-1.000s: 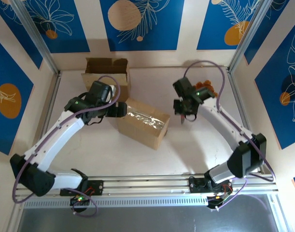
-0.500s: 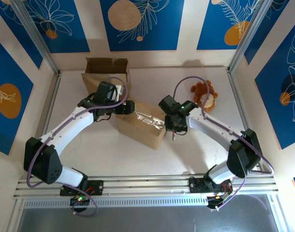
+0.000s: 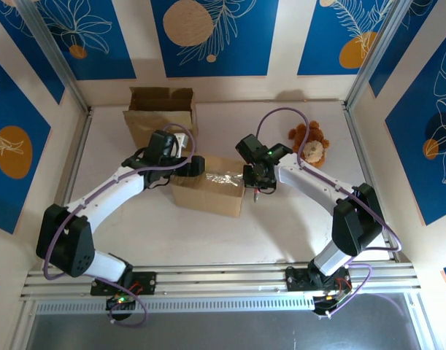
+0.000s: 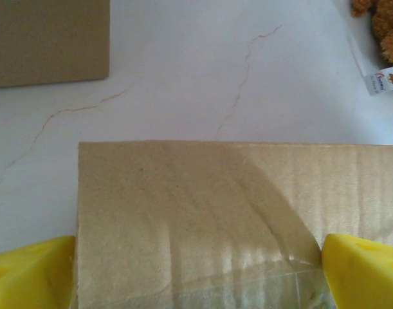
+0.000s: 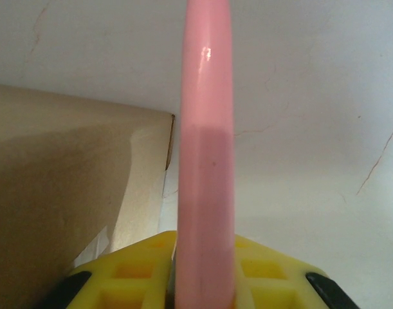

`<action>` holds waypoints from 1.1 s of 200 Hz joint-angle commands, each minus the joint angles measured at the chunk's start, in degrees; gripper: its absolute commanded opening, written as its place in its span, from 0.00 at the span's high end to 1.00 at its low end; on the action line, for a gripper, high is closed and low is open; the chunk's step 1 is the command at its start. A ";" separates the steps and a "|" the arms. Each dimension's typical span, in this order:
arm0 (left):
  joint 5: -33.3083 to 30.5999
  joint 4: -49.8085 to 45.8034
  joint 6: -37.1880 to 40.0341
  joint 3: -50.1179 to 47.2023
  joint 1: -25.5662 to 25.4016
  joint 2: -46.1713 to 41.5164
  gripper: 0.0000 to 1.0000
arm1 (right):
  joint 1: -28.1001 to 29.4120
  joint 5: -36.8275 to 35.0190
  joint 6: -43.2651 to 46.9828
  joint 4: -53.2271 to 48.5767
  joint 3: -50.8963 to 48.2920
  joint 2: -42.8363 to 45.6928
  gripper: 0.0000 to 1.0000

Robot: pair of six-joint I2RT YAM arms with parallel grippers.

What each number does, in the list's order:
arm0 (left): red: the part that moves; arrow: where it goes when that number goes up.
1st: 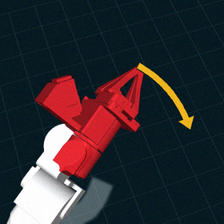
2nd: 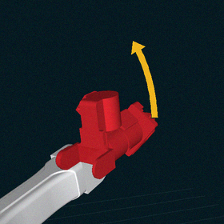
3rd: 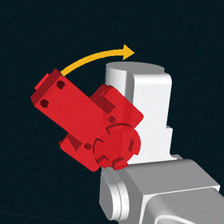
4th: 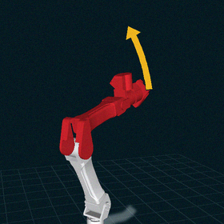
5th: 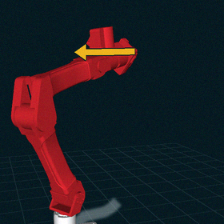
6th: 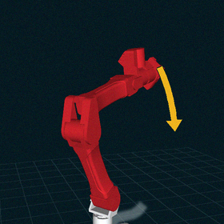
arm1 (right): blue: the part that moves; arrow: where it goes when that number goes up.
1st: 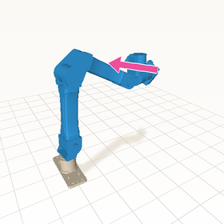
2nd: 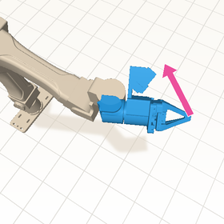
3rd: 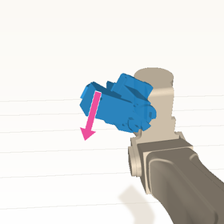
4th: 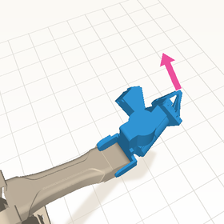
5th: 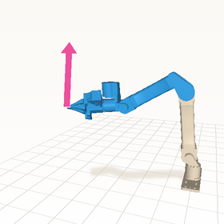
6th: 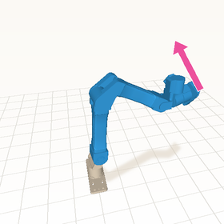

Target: Unpack the express box

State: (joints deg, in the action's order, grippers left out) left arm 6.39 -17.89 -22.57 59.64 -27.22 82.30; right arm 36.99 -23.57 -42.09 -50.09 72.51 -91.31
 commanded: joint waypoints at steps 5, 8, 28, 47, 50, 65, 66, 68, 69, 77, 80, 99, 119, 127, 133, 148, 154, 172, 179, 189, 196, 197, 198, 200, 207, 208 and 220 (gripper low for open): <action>-2.78 4.88 -0.98 -3.71 -0.09 -2.76 0.07 | 0.01 1.85 -0.08 0.71 -1.29 0.73 1.00; -3.17 5.35 -0.99 -4.18 -0.22 -2.98 0.08 | 0.01 1.93 -0.15 0.77 -1.39 0.80 1.00; -6.22 7.91 -1.08 -6.66 -1.30 -4.56 0.09 | 0.15 2.47 -0.42 0.87 -1.91 1.13 1.00; -10.14 8.75 -0.83 -8.23 -2.66 -5.39 0.10 | 0.43 3.08 -0.68 0.69 -2.13 1.69 1.00; -10.84 8.68 -0.81 -8.41 -2.92 -5.46 0.10 | 0.45 3.16 -0.67 0.61 -2.20 1.81 1.00; -13.54 8.58 -0.55 -9.30 -4.00 -5.40 0.10 | 0.62 4.00 -0.88 0.30 -2.36 2.72 1.00; -13.66 8.58 -0.55 -9.38 -4.03 -5.40 0.10 | 0.62 4.07 -0.84 0.27 -2.37 2.80 1.00; -13.92 8.60 -0.55 -9.48 -4.17 -5.35 0.10 | 0.62 4.22 -0.86 0.26 -2.42 2.98 1.00; -14.02 8.58 -0.55 -9.51 -4.20 -5.29 0.10 | 0.62 4.32 -0.83 0.21 -2.44 3.07 1.00; -14.98 8.36 -0.59 -9.89 -4.52 -4.91 0.10 | 0.54 4.99 -0.89 0.01 -2.55 3.90 1.00; -15.32 8.27 -0.60 -10.03 -4.65 -4.77 0.10 | 0.54 5.34 -0.89 -0.05 -2.63 4.27 1.00; -17.11 8.05 -0.72 -10.97 -5.26 -3.71 0.10 | -0.03 7.30 -0.40 -0.96 -3.46 7.61 1.00; -18.77 8.16 -1.02 -11.70 -5.74 -2.99 0.10 | -1.67 10.39 0.30 -1.90 -5.23 12.97 1.00; -19.50 8.14 -1.24 -11.95 -5.84 -2.86 0.10 | -2.69 12.61 0.73 -2.11 -6.13 15.60 1.00; -19.95 8.35 -1.21 -12.16 -5.99 -2.71 0.10 | -3.53 14.47 1.14 -2.29 -6.85 17.62 1.00; -20.50 8.69 -1.41 -12.64 -6.17 -2.67 0.10 | -5.76 19.64 2.37 -2.71 -8.65 22.59 1.00; -20.54 8.88 -1.41 -12.86 -6.17 -2.67 0.10 | -6.81 21.87 2.82 -3.10 -9.23 24.53 1.00; -20.66 9.01 -1.50 -13.36 -6.26 -2.50 0.10 | -9.38 28.45 3.93 -4.07 -10.57 29.49 1.00; -20.58 8.99 -1.51 -13.49 -6.26 -2.41 0.10 | -10.36 31.56 4.03 -4.41 -11.09 31.27 1.00; -20.50 8.78 -1.47 -13.65 -6.26 -2.25 0.10 | -11.36 36.01 4.04 -4.17 -11.85 32.99 1.00; -20.41 8.71 -1.51 -13.82 -6.29 -2.23 0.10 | -11.75 38.50 4.07 -3.98 -12.40 33.78 1.00; -20.39 8.73 -1.51 -13.83 -6.27 -2.23 0.10 | -11.75 38.50 4.07 -3.98 -12.40 33.78 1.00; -20.38 8.70 -1.51 -13.84 -6.27 -2.19 0.10 | -11.76 38.90 4.09 -3.93 -12.48 33.89 1.00; -20.37 8.63 -1.51 -13.91 -6.26 -2.16 0.10 | -11.84 39.90 4.03 -3.77 -12.68 34.14 1.00; -20.28 8.58 -1.51 -14.01 -6.26 -2.15 0.09 | -11.94 41.85 3.90 -3.18 -13.52 34.66 1.00; -20.28 8.54 -1.51 -14.02 -6.26 -2.15 0.10 | -11.94 42.16 3.92 -3.05 -13.62 34.73 1.00; -20.28 8.55 -1.51 -14.27 -6.26 -2.08 0.10 | -12.33 45.07 3.61 -1.53 -14.94 35.27 1.00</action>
State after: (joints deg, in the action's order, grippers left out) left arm -11.05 -2.76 -24.14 48.34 -33.30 77.84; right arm 25.34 9.04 -39.22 -52.69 60.25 -57.01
